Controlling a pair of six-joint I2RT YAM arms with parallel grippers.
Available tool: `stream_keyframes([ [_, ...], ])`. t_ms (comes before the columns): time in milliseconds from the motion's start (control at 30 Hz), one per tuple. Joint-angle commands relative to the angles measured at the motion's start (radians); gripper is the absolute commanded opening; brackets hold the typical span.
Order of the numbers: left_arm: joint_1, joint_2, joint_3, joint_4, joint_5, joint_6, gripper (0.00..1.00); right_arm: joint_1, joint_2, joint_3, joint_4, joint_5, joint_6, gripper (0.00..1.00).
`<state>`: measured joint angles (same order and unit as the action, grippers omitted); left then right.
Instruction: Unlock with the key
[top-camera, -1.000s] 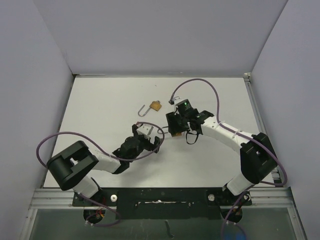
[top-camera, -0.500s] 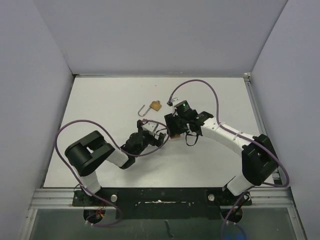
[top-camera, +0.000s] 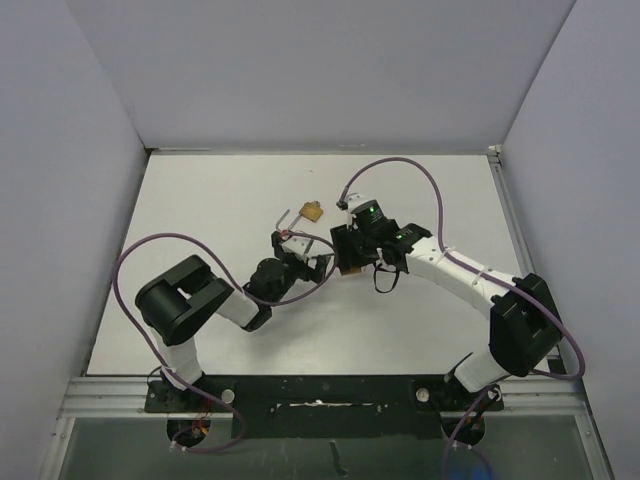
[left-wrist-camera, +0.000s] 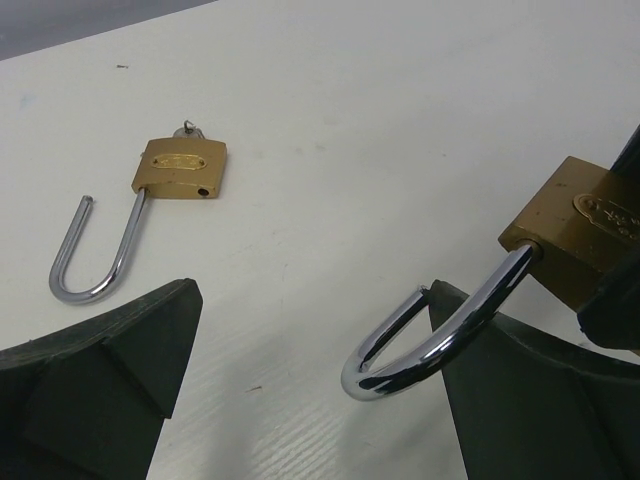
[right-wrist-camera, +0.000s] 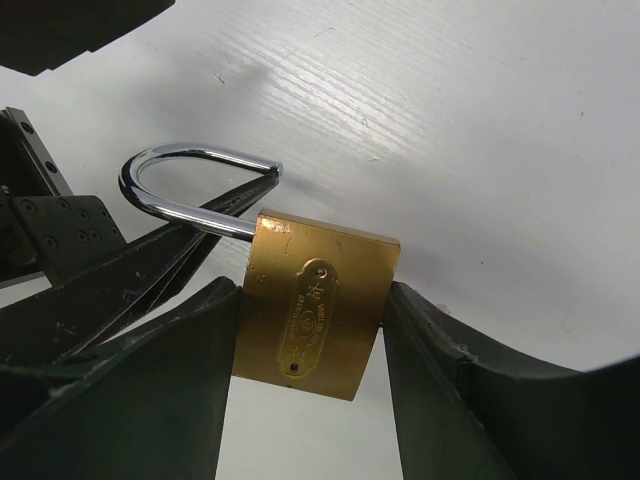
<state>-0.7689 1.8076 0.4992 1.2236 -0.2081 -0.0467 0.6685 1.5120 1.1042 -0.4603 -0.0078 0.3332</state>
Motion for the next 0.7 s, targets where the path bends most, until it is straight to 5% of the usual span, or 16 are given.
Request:
stream_keyframes([
  [0,0.039,0.018,0.021,0.061,-0.047,0.024,0.98,0.007,-0.077,0.019,0.052,-0.004,0.007,0.22],
  [667,-0.024,-0.149,-0.157,0.017,-0.016,-0.103,0.98,-0.118,0.120,0.158,0.139,0.040,-0.036,0.22],
])
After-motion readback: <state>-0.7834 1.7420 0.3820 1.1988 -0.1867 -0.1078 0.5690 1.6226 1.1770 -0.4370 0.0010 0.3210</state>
